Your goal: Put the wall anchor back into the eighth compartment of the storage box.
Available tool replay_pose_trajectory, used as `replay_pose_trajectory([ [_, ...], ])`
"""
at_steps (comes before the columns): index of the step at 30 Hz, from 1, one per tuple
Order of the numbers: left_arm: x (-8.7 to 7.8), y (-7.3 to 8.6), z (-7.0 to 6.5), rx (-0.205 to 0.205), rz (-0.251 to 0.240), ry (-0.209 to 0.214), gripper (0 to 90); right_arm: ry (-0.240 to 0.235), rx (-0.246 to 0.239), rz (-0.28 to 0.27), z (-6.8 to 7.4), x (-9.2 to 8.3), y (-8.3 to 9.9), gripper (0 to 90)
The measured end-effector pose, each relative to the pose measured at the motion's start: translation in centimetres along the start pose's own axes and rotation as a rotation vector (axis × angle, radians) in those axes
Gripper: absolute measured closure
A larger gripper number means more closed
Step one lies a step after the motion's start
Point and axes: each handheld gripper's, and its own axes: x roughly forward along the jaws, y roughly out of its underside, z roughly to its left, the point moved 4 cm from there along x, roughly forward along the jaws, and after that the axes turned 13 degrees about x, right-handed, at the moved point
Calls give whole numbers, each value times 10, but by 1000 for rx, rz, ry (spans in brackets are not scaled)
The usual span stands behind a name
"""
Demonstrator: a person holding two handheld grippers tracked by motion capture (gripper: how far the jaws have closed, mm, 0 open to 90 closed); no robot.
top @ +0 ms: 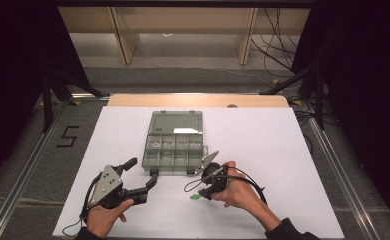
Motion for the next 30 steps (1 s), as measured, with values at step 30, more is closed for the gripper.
replay_pose_trajectory([
  [30, 0, 0, 1, 2, -5, 0, 164, -31, 9, 98, 3, 17, 3, 749],
])
